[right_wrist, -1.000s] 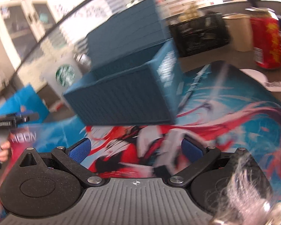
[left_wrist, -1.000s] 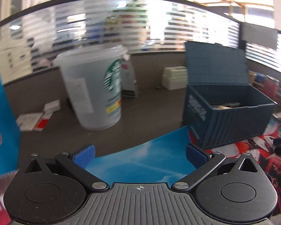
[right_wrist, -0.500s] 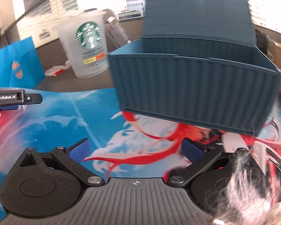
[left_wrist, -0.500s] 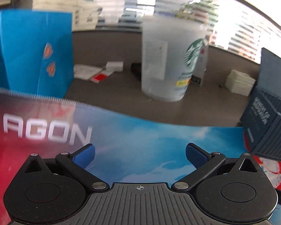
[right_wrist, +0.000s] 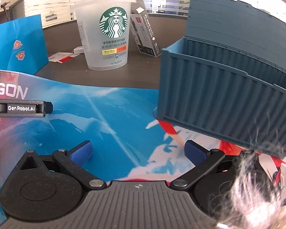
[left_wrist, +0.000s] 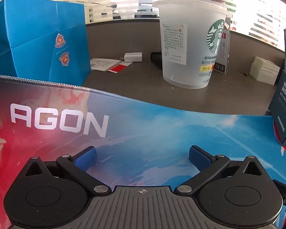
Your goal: Organize rigid objects
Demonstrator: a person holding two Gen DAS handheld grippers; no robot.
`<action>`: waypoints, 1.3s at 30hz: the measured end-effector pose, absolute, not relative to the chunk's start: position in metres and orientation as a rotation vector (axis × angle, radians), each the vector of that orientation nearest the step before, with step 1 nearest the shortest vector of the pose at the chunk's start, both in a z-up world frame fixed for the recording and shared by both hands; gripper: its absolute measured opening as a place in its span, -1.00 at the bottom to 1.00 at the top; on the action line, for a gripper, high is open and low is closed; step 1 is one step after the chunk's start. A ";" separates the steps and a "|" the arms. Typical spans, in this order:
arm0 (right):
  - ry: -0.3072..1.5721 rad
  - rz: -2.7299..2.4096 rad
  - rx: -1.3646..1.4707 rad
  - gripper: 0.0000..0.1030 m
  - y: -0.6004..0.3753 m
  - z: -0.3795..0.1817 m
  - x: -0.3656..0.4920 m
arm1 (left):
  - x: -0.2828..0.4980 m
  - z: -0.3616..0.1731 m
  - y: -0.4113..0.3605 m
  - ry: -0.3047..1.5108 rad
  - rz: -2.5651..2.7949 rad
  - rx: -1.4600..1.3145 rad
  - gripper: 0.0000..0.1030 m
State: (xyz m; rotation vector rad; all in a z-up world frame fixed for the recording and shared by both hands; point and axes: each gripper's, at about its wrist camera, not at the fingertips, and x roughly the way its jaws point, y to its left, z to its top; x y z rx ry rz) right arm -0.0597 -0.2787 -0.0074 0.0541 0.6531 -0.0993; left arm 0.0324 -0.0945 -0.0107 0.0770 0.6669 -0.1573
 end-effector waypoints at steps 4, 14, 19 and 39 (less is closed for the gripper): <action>0.654 -0.096 0.050 1.00 -0.272 -0.008 -0.052 | 0.033 -0.011 -0.094 0.668 -0.157 0.073 1.00; 0.655 -0.095 0.046 1.00 -0.261 -0.008 -0.039 | 0.034 -0.011 -0.094 0.668 -0.155 0.078 1.00; 0.655 -0.090 0.044 1.00 -0.258 -0.007 -0.033 | 0.034 -0.010 -0.094 0.668 -0.155 0.077 1.00; 0.655 -0.079 0.037 1.00 -0.252 -0.008 -0.024 | 0.033 -0.010 -0.094 0.668 -0.154 0.077 1.00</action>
